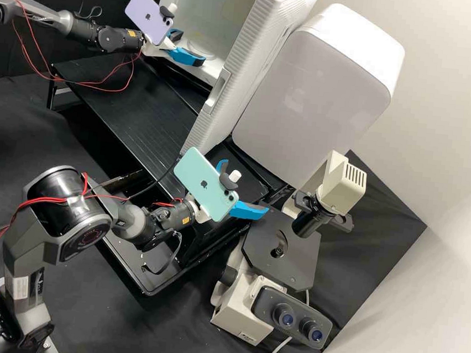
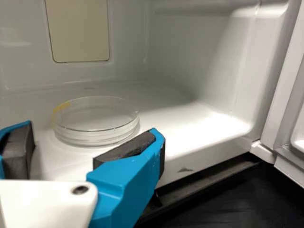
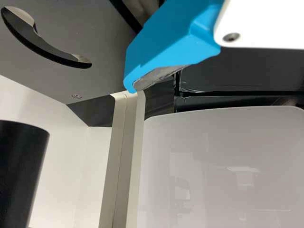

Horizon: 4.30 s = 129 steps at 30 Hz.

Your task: Take the petri dish out of the incubator

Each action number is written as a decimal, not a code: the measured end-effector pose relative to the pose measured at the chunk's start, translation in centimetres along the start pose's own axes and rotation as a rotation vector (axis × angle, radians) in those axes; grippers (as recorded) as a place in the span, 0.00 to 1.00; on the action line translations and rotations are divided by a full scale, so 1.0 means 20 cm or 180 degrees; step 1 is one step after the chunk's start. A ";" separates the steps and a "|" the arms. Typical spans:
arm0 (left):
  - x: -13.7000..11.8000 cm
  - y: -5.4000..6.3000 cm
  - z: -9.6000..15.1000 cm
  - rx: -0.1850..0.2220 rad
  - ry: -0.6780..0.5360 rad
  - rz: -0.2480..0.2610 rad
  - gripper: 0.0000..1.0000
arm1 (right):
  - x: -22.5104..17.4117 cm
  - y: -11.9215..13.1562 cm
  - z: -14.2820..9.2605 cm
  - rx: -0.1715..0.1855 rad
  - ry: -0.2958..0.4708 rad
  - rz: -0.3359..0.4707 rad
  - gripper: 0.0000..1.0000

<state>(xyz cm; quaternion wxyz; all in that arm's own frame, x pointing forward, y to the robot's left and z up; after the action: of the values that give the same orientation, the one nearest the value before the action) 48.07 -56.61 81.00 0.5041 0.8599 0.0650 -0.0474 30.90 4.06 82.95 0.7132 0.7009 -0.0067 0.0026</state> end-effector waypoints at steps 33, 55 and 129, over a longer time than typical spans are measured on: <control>-0.54 -0.04 0.08 0.0206 -0.0474 0.0391 1.00 | 0.00 0.00 0.00 0.0000 0.0000 0.0000 1.00; -0.62 -0.22 0.20 0.0479 -0.1036 0.0062 1.00 | 0.00 0.00 0.00 0.0000 0.0000 0.0000 1.00; 0.15 0.02 0.11 -0.0148 0.0136 0.0195 1.00 | 0.00 0.00 0.00 0.0000 0.0000 0.0000 1.00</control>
<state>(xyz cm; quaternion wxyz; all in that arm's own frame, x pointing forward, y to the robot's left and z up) 50.96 -58.50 79.77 0.5236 0.8504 0.0505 -0.0121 30.90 4.06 82.95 0.7132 0.7009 -0.0067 0.0026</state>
